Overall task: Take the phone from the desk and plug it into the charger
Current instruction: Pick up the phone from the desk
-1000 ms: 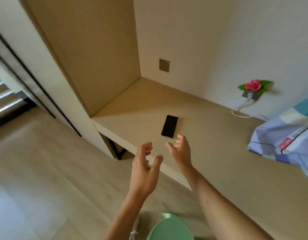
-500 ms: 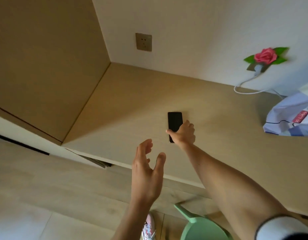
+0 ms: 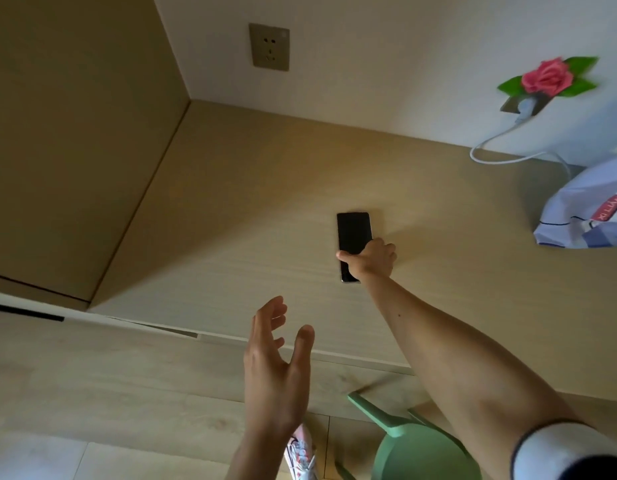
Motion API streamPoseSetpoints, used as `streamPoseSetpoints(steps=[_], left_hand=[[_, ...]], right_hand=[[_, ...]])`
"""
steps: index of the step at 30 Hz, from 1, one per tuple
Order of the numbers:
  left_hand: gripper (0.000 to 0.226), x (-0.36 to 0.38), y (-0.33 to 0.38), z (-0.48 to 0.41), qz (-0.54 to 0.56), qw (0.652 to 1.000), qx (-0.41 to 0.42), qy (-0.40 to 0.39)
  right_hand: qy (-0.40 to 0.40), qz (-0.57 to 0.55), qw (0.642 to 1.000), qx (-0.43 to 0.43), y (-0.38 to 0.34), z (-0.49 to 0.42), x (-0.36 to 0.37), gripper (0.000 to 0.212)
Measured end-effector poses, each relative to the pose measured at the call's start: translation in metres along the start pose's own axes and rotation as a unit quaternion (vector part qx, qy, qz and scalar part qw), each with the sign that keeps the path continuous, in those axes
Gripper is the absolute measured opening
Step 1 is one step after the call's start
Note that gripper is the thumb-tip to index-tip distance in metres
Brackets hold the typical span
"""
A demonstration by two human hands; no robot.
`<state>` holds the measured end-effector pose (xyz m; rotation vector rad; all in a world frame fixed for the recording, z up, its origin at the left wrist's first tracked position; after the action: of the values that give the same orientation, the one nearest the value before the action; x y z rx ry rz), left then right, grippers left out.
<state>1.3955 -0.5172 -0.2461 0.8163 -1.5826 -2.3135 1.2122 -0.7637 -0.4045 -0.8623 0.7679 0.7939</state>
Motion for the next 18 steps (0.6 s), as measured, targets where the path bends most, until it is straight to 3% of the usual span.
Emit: streamPoseSetpoints(steps=[4, 8, 13, 18], left_hand=[[0.046, 0.001, -0.002, 0.002, -0.006, 1.000, -0.001, -0.011], [0.045, 0.002, 0.010, 0.009, -0.014, 1.000, 0.020, -0.015], [0.045, 0.016, 0.035, 0.033, -0.019, 0.998, 0.041, -0.038], [0.045, 0.064, 0.072, 0.077, -0.027, 0.991, 0.088, -0.093]], right_hand=[[-0.046, -0.143, 0.988, 0.043, 0.012, -0.003, 0.006, 0.062], [-0.098, -0.282, 0.952, 0.072, 0.020, 0.013, 0.001, 0.051], [-0.187, -0.493, 0.845, 0.088, 0.042, 0.070, -0.038, 0.041], [-0.243, -0.608, 0.754, 0.054, 0.094, 0.138, -0.107, 0.031]])
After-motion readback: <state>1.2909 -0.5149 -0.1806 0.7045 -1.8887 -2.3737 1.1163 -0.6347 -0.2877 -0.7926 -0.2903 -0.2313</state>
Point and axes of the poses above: each hand's wrist, its own z-axis away from the middle knuckle, its own x-axis out of the palm, y = z × x, the point moved 10 cm from there along -z, towards the middle knuckle, and after that the axes turned 3 degrees about z, right-handed, at the moved point
